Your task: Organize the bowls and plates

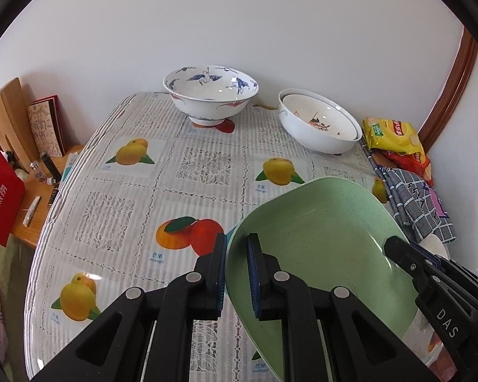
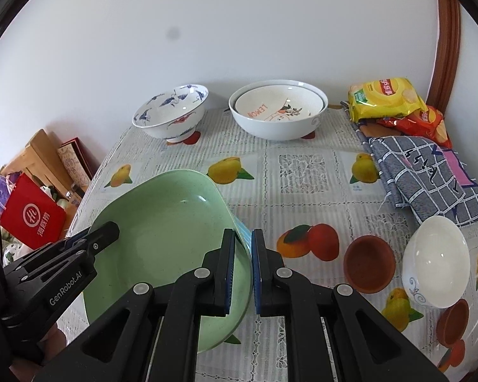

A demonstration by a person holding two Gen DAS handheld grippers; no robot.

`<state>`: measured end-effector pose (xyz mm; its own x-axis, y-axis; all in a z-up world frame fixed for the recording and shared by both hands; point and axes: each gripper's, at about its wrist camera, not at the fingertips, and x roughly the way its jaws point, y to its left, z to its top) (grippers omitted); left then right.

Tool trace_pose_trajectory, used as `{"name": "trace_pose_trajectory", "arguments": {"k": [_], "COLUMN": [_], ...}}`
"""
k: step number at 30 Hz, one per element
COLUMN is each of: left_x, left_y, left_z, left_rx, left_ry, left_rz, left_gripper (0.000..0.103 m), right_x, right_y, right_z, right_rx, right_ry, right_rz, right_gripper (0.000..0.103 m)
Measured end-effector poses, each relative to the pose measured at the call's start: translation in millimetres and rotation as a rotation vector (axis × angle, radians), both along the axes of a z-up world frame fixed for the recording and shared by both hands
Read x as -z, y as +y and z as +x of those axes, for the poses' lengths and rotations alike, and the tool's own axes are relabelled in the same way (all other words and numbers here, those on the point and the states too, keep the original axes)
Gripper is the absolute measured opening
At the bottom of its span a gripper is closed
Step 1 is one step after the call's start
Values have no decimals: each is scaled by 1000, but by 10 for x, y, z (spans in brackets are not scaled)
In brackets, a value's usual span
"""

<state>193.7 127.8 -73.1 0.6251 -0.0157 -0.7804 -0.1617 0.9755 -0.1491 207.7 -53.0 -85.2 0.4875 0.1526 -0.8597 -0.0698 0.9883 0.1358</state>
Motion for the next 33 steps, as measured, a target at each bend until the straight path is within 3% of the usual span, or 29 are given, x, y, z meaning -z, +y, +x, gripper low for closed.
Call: {"name": "trace_pose_trajectory", "arguments": {"k": [17,33], "left_x": [483,595], "left_y": [126,67], "left_z": [117,326], "left_rx": [-46,-51], "left_ry": [123,145], "left_rz": [6,18], "left_gripper": [13,13], "right_x": [544,695], "right_y": [159,148], "right_z": [106,377], "right_rx": [-53,-100], "right_ry": [111,82], "right_rz": [8,-30], "right_gripper": [11,12]}}
